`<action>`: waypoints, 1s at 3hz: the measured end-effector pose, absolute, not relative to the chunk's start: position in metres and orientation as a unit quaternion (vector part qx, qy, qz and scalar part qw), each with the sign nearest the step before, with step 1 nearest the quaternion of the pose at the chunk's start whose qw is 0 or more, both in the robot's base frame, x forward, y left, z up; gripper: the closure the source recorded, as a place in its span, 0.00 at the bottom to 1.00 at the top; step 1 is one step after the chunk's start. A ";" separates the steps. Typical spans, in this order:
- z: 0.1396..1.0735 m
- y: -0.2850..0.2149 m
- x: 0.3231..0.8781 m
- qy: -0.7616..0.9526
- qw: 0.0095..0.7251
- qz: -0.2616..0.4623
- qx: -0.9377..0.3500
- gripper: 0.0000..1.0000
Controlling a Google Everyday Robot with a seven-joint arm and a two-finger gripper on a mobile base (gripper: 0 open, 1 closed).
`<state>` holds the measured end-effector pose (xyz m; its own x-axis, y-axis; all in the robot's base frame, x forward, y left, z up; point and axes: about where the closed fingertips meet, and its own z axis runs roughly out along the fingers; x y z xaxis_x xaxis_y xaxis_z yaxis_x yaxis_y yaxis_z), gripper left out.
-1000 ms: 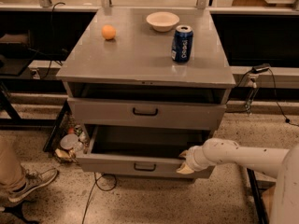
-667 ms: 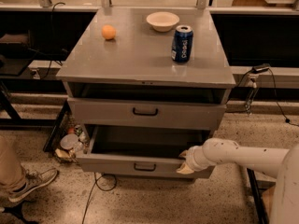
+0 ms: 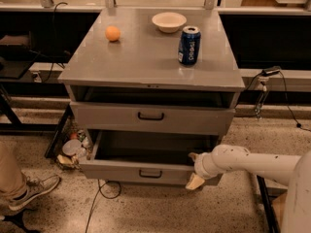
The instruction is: Open middle drawer
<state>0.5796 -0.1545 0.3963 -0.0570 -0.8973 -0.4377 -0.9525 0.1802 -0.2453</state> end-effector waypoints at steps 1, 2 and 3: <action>0.398 -0.153 0.578 0.715 0.251 0.057 -0.650 0.00; 0.403 -0.152 0.572 0.702 0.223 0.046 -0.675 0.00; 0.405 -0.155 0.561 0.698 0.194 0.047 -0.688 0.00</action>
Offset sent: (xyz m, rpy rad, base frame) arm -0.0140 0.0048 0.0186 -0.1554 0.0380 0.1530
